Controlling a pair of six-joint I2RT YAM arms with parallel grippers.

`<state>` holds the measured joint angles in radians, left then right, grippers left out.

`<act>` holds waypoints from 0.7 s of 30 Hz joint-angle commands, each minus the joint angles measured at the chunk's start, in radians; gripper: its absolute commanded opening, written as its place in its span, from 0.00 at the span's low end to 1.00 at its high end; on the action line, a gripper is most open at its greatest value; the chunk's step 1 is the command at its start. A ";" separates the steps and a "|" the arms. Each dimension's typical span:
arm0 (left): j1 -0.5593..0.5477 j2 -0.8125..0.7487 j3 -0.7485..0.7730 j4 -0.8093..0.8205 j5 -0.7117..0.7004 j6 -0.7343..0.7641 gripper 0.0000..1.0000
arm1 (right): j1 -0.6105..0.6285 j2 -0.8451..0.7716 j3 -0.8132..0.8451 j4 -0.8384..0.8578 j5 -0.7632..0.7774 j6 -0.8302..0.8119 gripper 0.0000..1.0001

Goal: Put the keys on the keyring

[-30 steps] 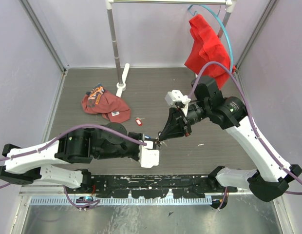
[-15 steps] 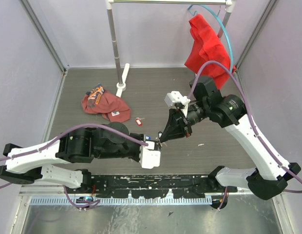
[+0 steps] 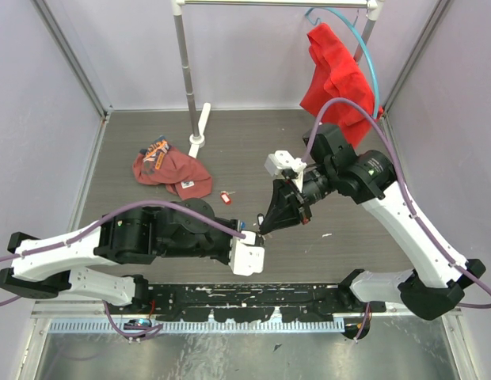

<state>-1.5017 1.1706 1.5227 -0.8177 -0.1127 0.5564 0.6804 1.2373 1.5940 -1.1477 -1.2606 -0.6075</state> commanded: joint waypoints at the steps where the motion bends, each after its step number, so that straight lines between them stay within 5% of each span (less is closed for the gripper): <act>1: 0.003 0.000 0.049 0.057 -0.014 0.008 0.00 | 0.018 0.011 0.045 -0.091 -0.036 -0.063 0.01; 21: 0.004 0.004 0.054 0.061 0.004 0.010 0.00 | 0.045 0.021 0.045 -0.189 -0.054 -0.140 0.01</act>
<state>-1.5028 1.1866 1.5284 -0.8333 -0.0753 0.5564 0.7021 1.2640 1.6165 -1.2888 -1.2701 -0.7311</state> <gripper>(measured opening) 0.027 0.029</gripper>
